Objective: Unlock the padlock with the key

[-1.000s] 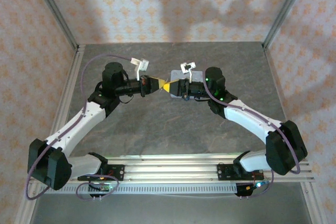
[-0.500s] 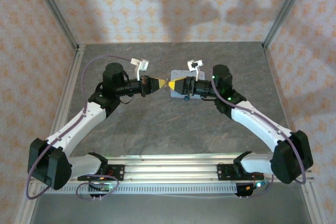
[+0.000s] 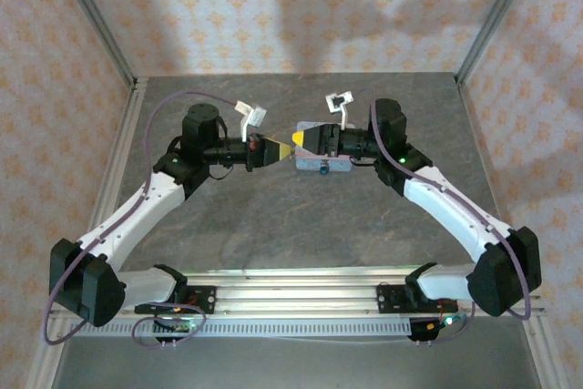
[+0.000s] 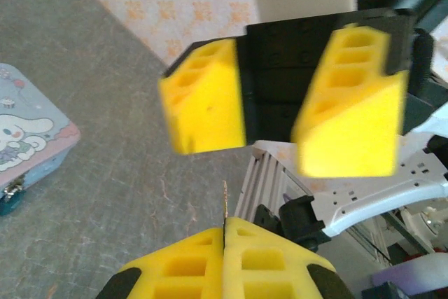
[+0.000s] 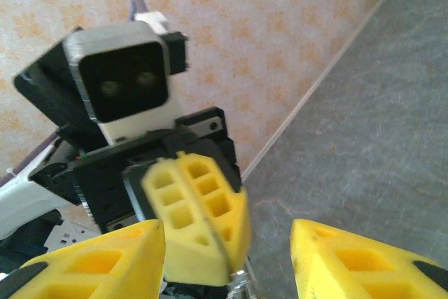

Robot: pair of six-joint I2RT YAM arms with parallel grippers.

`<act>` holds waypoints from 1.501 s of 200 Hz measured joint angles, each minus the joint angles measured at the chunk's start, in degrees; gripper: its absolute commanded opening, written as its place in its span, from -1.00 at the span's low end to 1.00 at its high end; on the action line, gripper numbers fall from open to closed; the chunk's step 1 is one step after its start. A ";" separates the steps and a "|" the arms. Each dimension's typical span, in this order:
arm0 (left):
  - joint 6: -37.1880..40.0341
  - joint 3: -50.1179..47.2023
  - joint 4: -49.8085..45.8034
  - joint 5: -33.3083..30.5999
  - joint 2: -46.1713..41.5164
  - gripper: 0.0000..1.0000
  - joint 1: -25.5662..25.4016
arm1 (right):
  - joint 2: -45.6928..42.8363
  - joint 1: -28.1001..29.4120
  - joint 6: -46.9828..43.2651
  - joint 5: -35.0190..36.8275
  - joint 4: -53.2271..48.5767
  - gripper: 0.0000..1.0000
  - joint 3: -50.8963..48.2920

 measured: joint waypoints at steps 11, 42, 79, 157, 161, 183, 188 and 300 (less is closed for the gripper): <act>0.42 0.15 -0.50 0.31 0.00 -1.00 0.00 | 0.26 0.13 0.17 -0.13 -0.52 0.02 0.00; 0.79 0.15 -0.81 0.74 0.00 -1.00 0.00 | 0.20 0.61 0.13 -0.79 -0.79 -0.03 0.00; 0.79 0.17 -0.81 0.98 0.02 -1.00 0.00 | 0.20 0.83 0.09 -1.18 -1.25 -0.13 0.00; 0.79 0.90 -1.03 1.01 0.02 -1.00 0.00 | 0.22 0.87 0.13 -1.60 -0.94 -0.37 -0.76; 0.79 0.90 -1.01 1.01 0.02 -1.00 0.00 | 0.20 0.90 0.13 -1.60 -0.87 -0.37 -0.76; 0.79 0.92 -1.03 1.01 0.02 -1.00 0.00 | 0.22 1.27 0.15 -1.75 -0.37 -0.46 -0.87; 0.79 0.92 -1.03 1.01 0.02 -1.00 0.00 | 0.20 1.38 0.09 -1.81 -0.22 -0.53 -0.94; -5.97 -5.03 3.19 -10.12 -3.06 -0.22 -0.26 | 0.50 1.75 -9.73 7.45 -13.75 -1.00 2.78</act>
